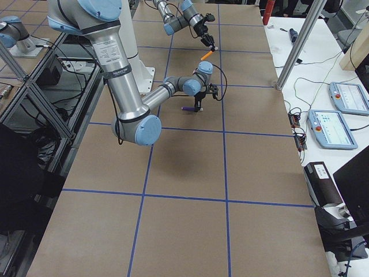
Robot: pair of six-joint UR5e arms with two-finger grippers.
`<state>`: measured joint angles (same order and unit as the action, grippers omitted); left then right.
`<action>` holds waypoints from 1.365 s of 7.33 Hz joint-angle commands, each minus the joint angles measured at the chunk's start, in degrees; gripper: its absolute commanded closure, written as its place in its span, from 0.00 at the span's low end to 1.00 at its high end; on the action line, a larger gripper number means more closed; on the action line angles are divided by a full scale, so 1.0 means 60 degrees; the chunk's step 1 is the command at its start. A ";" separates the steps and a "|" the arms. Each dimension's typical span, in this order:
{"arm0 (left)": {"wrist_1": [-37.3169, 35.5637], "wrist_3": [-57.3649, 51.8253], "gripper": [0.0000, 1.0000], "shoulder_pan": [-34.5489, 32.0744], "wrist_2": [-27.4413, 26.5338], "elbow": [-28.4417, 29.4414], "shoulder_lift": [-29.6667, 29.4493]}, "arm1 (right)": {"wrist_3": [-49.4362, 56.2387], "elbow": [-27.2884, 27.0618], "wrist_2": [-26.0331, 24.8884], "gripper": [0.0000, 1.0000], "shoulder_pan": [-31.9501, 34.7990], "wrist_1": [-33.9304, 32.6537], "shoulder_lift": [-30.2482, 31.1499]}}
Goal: Collect pens into pen holder
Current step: 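Close the right gripper on the purple marker's cap end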
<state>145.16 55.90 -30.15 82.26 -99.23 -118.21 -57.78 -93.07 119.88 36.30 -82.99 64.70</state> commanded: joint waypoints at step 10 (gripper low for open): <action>-0.0008 0.0000 1.00 0.0000 -0.0013 0.0015 -0.0101 | 0.0152 -0.0364 0.0146 1.00 0.0393 -0.0026 0.0012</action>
<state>145.12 55.90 -30.15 82.18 -99.15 -118.45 -56.97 -94.08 120.28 37.36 -83.14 64.77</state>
